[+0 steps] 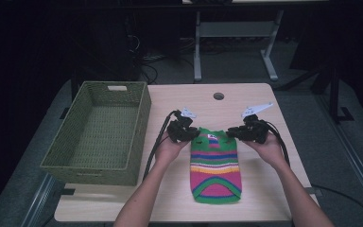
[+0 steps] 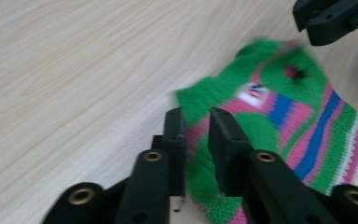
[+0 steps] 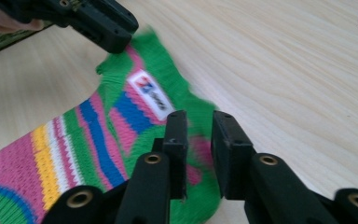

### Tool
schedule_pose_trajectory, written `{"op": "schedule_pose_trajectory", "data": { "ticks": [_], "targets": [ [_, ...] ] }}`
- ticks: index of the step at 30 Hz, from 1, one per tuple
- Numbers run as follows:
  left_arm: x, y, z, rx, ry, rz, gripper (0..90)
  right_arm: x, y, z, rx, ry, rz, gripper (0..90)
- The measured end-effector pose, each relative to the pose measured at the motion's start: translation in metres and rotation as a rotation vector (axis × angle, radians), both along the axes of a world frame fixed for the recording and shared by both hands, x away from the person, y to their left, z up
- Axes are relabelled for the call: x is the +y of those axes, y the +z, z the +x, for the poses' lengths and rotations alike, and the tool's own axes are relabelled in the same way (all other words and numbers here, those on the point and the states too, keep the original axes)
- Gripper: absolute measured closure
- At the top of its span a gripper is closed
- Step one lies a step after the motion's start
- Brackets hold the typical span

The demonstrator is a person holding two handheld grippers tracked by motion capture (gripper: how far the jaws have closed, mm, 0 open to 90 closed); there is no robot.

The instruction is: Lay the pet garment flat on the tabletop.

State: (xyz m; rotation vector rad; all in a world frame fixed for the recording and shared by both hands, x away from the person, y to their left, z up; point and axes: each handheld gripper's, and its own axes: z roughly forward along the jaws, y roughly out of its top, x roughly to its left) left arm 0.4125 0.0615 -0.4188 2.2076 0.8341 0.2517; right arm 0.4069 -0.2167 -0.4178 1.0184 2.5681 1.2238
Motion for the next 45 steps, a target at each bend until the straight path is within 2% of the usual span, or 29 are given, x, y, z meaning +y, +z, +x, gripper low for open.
{"op": "schedule_pose_trajectory", "data": {
  "ticks": [3,9,15,20,26,31,38,39,41,45],
  "targets": [
    [0.002,0.001,0.002,-0.001,0.012,-0.008,71.7,-0.003,-0.001,0.003,0.024,-0.015,-0.008,71.0],
    [0.006,0.001,-0.001,0.003,0.005,-0.011,66.2,-0.006,-0.002,0.002,0.025,-0.008,-0.024,68.6],
    [0.007,0.001,-0.004,0.004,-0.006,-0.002,64.2,-0.006,-0.004,0.000,0.026,-0.009,-0.032,66.4],
    [0.008,-0.001,-0.006,0.009,-0.011,0.002,63.1,-0.007,-0.007,0.000,0.052,-0.006,-0.026,63.7],
    [0.013,-0.005,-0.010,0.016,-0.002,-0.010,60.8,-0.006,-0.008,-0.001,0.070,-0.005,-0.027,60.0],
    [0.019,-0.007,-0.015,0.026,0.002,-0.028,57.5,-0.006,-0.008,-0.004,0.066,-0.002,-0.029,55.4],
    [0.023,-0.008,-0.022,0.029,0.001,-0.040,50.3,-0.016,-0.013,-0.010,0.077,-0.014,-0.001,49.6],
    [0.024,-0.007,-0.022,0.033,0.005,-0.046,50.0,-0.017,-0.013,-0.010,0.094,-0.017,0.001,48.6],
    [0.025,-0.007,-0.023,0.033,0.003,-0.047,48.3,-0.019,-0.013,-0.011,0.099,-0.017,0.006,47.1],
    [0.027,-0.007,-0.027,0.028,0.010,-0.063,45.6,-0.022,-0.012,-0.015,0.086,-0.018,0.016,45.6]
  ]
}}
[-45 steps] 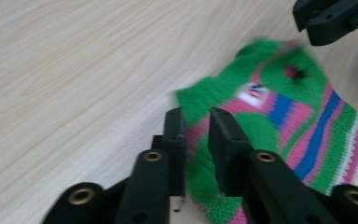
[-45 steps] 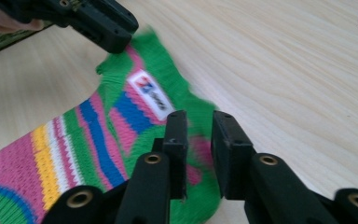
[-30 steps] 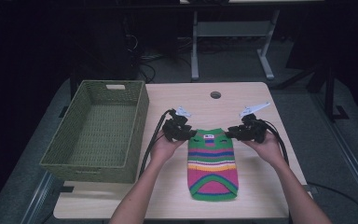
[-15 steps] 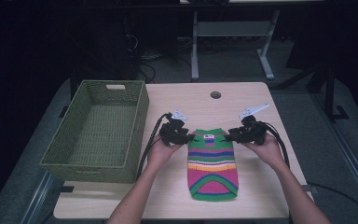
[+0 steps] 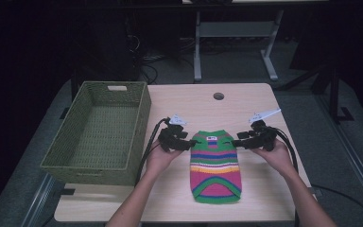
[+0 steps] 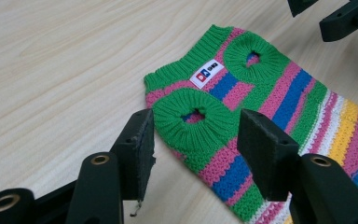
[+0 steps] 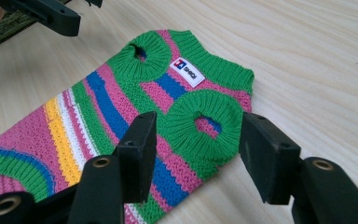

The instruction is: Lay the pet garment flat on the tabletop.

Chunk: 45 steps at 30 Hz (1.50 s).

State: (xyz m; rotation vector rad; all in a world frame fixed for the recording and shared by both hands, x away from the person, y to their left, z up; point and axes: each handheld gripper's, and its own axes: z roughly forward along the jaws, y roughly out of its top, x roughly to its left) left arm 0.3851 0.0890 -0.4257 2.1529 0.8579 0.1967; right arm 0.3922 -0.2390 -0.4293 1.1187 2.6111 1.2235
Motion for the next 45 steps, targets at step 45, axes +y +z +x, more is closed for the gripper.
{"op": "schedule_pose_trajectory", "data": {
  "ticks": [45],
  "targets": [
    [0.021,-0.013,-0.046,0.022,-0.013,0.083,28.9,-0.036,-0.008,-0.042,0.003,-0.022,-0.022,35.2]
  ]
}}
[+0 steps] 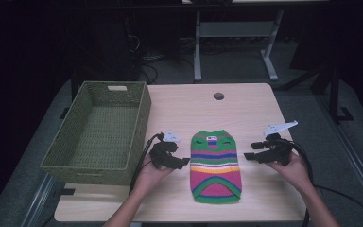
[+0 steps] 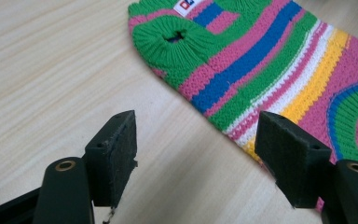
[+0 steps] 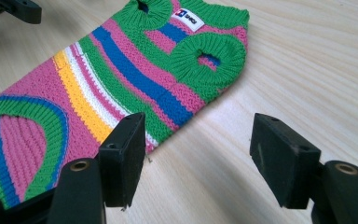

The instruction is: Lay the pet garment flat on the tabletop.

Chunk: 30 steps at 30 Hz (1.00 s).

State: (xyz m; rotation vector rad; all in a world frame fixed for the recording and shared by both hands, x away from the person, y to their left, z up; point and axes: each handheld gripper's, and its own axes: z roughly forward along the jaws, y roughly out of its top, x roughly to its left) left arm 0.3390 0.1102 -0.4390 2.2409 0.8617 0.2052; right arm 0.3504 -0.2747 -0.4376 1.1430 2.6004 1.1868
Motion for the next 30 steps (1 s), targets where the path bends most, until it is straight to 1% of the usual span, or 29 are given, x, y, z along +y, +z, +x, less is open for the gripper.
{"op": "schedule_pose_trajectory", "data": {
  "ticks": [3,4,5,8,10,12,15,16,18,19,20,21,24,25,26,28,29,30],
  "targets": [
    [0.001,-0.002,-0.004,0.002,0.001,0.000,28.4,-0.002,-0.001,-0.004,0.006,-0.010,0.002,34.8],
    [0.002,-0.002,-0.005,0.000,-0.001,0.000,28.1,-0.004,-0.001,-0.005,-0.001,-0.003,-0.006,34.4],
    [0.002,-0.003,-0.006,0.002,-0.004,0.003,27.9,-0.004,-0.001,-0.007,-0.002,-0.006,-0.001,34.2],
    [0.004,-0.004,-0.010,0.000,-0.004,0.001,27.4,-0.005,-0.001,-0.011,0.006,-0.009,-0.007,33.3],
    [0.006,-0.004,-0.013,0.000,-0.006,0.002,26.9,-0.006,0.000,-0.014,-0.009,-0.008,-0.005,33.5],
    [0.008,-0.005,-0.016,0.000,-0.008,0.002,26.8,-0.007,0.000,-0.017,-0.008,-0.009,-0.004,33.3],
    [0.011,-0.007,-0.020,0.002,-0.006,-0.003,26.7,-0.011,-0.001,-0.023,-0.020,-0.007,0.001,33.0],
    [0.012,-0.007,-0.021,0.004,-0.001,-0.008,26.6,-0.011,-0.001,-0.025,-0.014,-0.011,0.002,32.8],
    [0.013,-0.008,-0.024,0.004,-0.008,-0.003,26.4,-0.013,-0.002,-0.027,-0.009,-0.010,-0.005,31.7],
    [0.014,-0.008,-0.026,0.005,-0.013,-0.001,26.4,-0.013,-0.002,-0.029,-0.011,-0.011,-0.003,31.9],
    [0.014,-0.008,-0.027,0.005,-0.010,-0.005,26.4,-0.015,-0.002,-0.031,-0.023,-0.008,0.000,32.3],
    [0.015,-0.008,-0.028,0.004,-0.015,-0.002,26.4,-0.015,-0.002,-0.033,-0.016,-0.019,0.006,32.2],
    [0.016,-0.009,-0.032,0.000,-0.012,-0.003,26.4,-0.018,-0.005,-0.038,-0.022,-0.015,0.009,32.1],
    [0.017,-0.009,-0.033,-0.001,-0.014,0.002,26.4,-0.018,-0.005,-0.039,-0.014,-0.021,0.009,32.0],
    [0.018,-0.010,-0.034,0.000,-0.014,-0.002,26.4,-0.019,-0.006,-0.041,-0.012,-0.016,0.003,31.0],
    [0.020,-0.010,-0.037,-0.005,-0.016,-0.004,26.4,-0.021,-0.007,-0.044,-0.022,-0.021,0.010,31.5],
    [0.021,-0.011,-0.038,-0.001,-0.010,-0.007,26.4,-0.022,-0.007,-0.046,-0.025,-0.021,0.009,31.5],
    [0.021,-0.011,-0.039,-0.006,-0.012,-0.008,26.4,-0.022,-0.008,-0.048,-0.023,-0.024,0.010,31.4]
  ]
}}
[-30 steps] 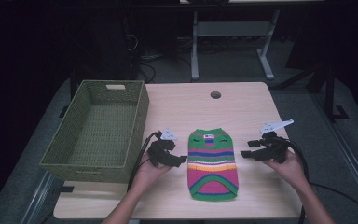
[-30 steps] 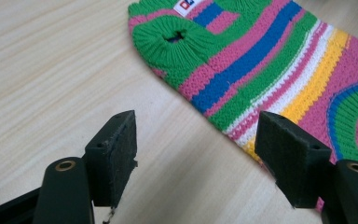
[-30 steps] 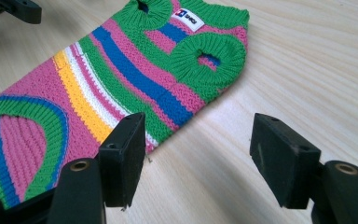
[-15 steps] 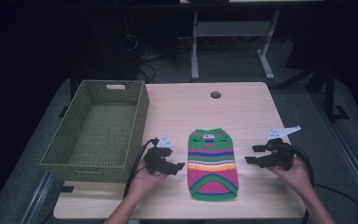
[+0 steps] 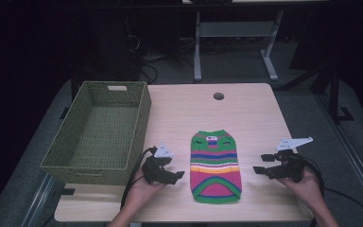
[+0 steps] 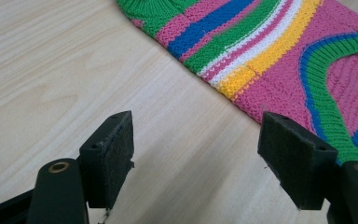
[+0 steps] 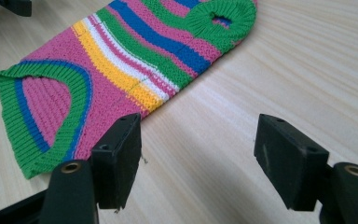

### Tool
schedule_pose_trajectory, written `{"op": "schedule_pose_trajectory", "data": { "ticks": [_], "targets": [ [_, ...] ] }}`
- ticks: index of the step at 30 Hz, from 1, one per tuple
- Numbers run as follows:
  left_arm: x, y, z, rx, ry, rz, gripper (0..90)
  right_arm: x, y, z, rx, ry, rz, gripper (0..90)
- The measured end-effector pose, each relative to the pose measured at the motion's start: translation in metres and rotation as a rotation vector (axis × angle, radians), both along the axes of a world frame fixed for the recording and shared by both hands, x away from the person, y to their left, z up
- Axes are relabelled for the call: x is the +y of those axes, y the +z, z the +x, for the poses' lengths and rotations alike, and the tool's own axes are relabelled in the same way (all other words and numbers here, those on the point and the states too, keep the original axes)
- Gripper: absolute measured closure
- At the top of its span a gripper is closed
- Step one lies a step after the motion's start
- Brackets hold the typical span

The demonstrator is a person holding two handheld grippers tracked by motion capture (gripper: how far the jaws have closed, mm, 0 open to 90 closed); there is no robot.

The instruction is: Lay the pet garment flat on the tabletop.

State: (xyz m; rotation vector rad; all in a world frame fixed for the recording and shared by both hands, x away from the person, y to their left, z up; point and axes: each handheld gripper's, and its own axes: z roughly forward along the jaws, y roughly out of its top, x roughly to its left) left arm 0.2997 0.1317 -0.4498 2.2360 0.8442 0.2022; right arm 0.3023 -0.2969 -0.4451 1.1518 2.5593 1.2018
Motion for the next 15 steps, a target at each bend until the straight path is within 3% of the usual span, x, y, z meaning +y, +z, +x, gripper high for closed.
{"op": "schedule_pose_trajectory", "data": {
  "ticks": [11,15],
  "targets": [
    [0.010,-0.007,-0.020,-0.006,-0.005,-0.001,26.0,-0.004,-0.008,-0.018,-0.004,-0.016,0.008,29.0],
    [0.013,-0.010,-0.023,-0.010,-0.009,0.009,25.7,-0.007,-0.011,-0.026,-0.027,-0.025,0.009,28.6]
  ]
}}
